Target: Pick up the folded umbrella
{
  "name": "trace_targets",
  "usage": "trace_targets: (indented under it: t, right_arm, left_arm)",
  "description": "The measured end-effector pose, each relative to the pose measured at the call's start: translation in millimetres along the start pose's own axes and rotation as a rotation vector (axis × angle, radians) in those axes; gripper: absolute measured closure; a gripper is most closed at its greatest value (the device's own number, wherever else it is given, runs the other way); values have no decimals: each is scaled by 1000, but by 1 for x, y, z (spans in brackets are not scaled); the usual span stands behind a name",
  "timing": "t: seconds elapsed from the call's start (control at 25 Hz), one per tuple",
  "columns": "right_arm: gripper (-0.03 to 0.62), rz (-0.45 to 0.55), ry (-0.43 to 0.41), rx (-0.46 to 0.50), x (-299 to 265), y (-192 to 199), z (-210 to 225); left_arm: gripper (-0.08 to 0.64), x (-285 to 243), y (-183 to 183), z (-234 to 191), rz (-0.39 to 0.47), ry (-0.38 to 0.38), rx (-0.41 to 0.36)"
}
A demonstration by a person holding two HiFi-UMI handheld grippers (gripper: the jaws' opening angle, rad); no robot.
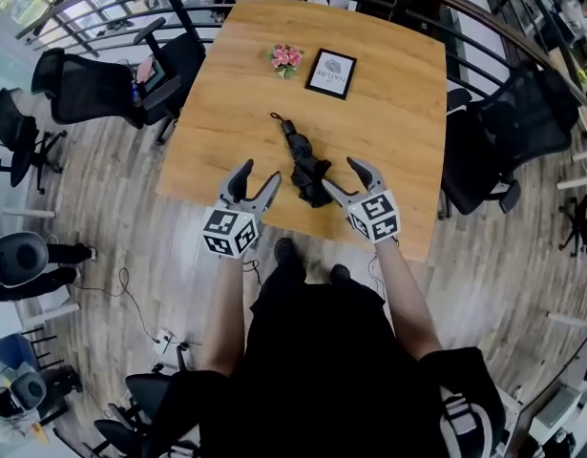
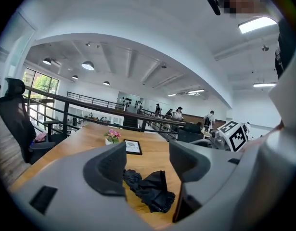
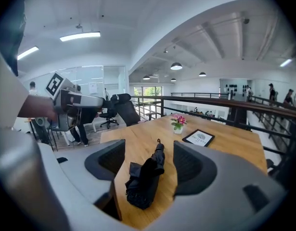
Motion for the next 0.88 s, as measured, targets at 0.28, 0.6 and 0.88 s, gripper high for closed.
trace_targets:
  t: [0.28,0.6,0.88]
  right_arm:
    - [265,9,84,-39,-33,-10,-3]
    - [265,-25,134,-84,-52,-2,-11]
    - [265,-44,115,-129,-75,12,8]
  left_arm:
    - [279,-21,-5,-44,-30,84,-11]
    - [279,-34,-2,-75,-61,132,-2]
    - [279,-51,14,-92,-126,121,3]
Point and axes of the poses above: the fingertips, and each gripper's own axes: x backward along the fingers, z to its right, y out of its underside, the point moved 9 cm from there along x, backward along the fingers, and after that the axes turned 11 degrees about -y, right-handed, at the moved point
